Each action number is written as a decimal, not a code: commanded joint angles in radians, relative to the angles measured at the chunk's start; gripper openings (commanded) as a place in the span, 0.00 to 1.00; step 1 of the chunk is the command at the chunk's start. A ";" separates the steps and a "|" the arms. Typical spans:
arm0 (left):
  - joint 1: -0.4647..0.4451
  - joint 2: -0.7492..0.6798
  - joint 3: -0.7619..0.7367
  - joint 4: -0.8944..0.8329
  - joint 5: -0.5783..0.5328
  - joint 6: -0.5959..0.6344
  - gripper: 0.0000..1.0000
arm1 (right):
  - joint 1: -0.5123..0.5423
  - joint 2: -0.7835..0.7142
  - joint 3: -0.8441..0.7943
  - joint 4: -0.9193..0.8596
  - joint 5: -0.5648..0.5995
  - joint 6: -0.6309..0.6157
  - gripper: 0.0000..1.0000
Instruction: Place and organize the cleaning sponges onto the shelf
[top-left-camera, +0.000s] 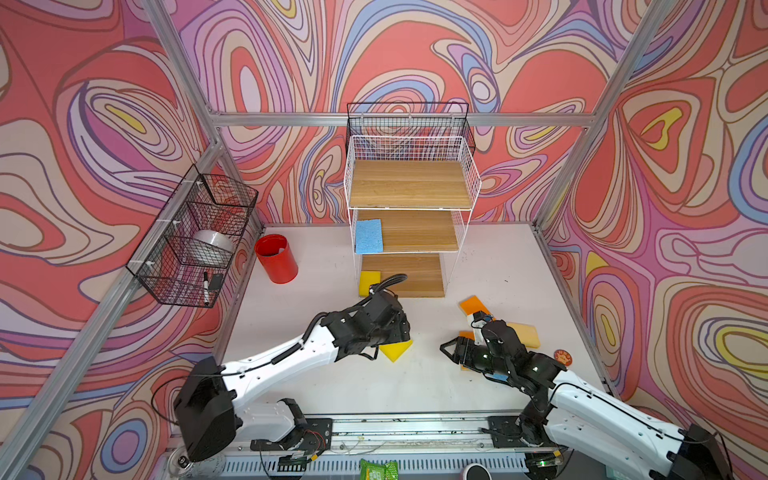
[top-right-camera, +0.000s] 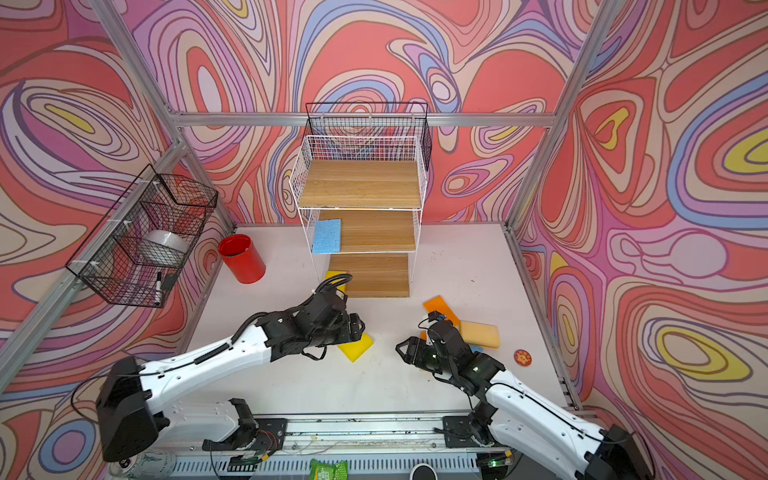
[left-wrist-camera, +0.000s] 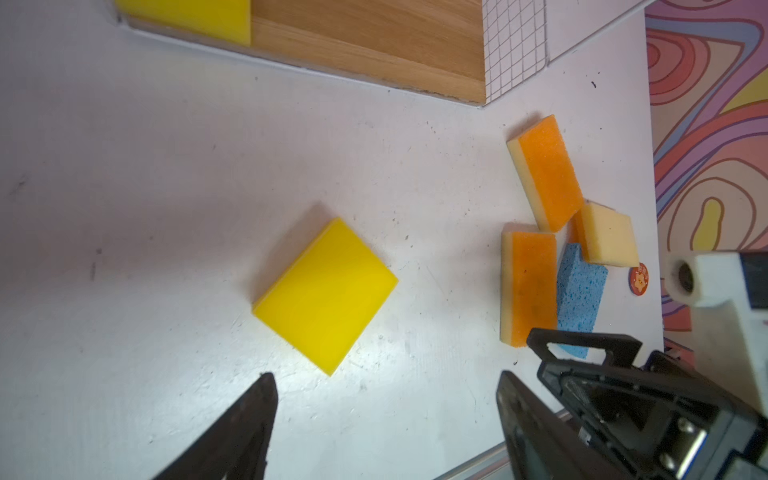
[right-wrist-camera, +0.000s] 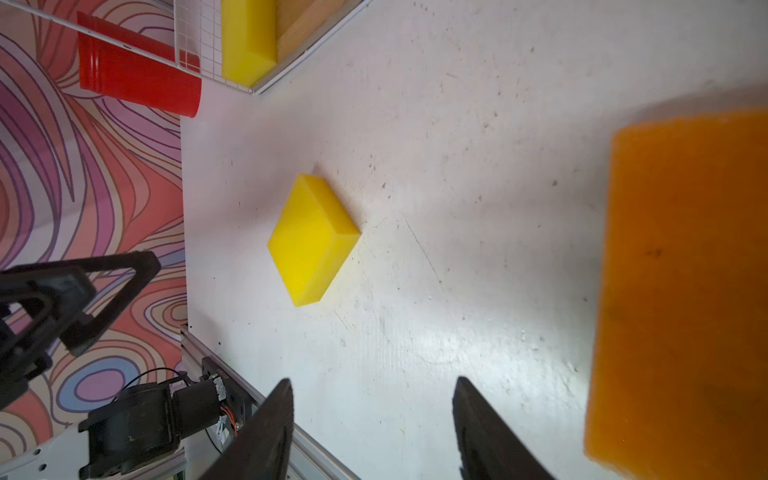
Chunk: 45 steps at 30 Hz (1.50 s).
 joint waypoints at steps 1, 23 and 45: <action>-0.003 -0.110 -0.128 -0.043 -0.064 -0.013 0.84 | 0.028 0.098 -0.010 0.169 -0.025 0.054 0.63; 0.126 -0.376 -0.399 -0.060 -0.083 0.067 0.91 | 0.309 0.687 0.213 0.496 0.037 0.233 0.62; 0.190 -0.449 -0.452 -0.058 -0.064 0.100 0.92 | 0.184 0.791 0.367 0.310 0.044 0.149 0.62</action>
